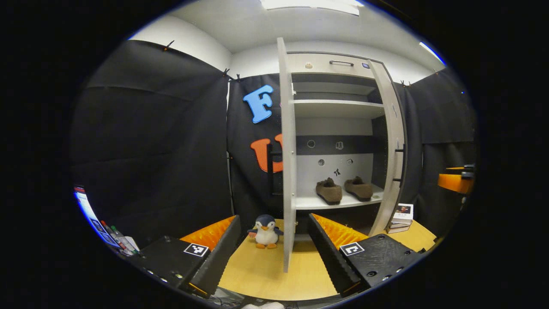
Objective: Grab one shoe with the right hand and put it into the shoe cabinet, grab the other shoe with the left hand and put it into the shoe cabinet; then close the right door with the right hand and the left door with the left hand.
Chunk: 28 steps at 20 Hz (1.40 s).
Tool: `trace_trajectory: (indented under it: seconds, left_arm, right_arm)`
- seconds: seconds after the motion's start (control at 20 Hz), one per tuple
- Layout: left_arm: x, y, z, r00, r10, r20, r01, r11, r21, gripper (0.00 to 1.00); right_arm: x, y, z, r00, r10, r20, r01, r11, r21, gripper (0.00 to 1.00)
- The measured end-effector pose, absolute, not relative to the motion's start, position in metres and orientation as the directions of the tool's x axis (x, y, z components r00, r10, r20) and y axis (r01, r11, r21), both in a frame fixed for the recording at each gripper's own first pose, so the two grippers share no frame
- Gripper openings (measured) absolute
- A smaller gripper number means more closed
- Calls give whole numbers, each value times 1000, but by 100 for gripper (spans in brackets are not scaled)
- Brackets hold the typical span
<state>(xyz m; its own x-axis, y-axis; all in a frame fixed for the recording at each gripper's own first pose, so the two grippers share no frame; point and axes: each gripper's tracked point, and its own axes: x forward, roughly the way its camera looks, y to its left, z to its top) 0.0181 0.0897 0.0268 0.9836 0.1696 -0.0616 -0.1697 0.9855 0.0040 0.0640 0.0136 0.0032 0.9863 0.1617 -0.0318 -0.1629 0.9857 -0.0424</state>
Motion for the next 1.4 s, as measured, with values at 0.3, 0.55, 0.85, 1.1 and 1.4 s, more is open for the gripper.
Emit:
trace_trajectory:
  seconds: [0.3, 0.55, 0.85, 1.1, 1.4]
  left_arm:
    - [81, 159, 34, 977, 210, -44, -209, 977, 33, 94]
    - [124, 182, 54, 975, 220, -15, -219, 975, 40, 95]
    - [145, 178, 55, 972, 233, -11, -231, 969, 87, 93]
    - [144, 173, 56, 971, 237, 3, -237, 968, 80, 92]
    - [143, 168, 54, 967, 256, -4, -255, 965, 66, 88]
  right_arm:
    - [10, 13, -31, 993, 78, -83, -82, 996, -41, 96]
    - [-14, -5, -41, 994, 2, -105, -4, 1000, -20, 96]
    - [-25, -22, -39, 995, -38, -90, 38, 999, -1, 96]
    - [-28, -27, -45, 993, -34, -112, 36, 999, 13, 96]
    - [-27, -33, -42, 994, -28, -110, 30, 999, 15, 96]
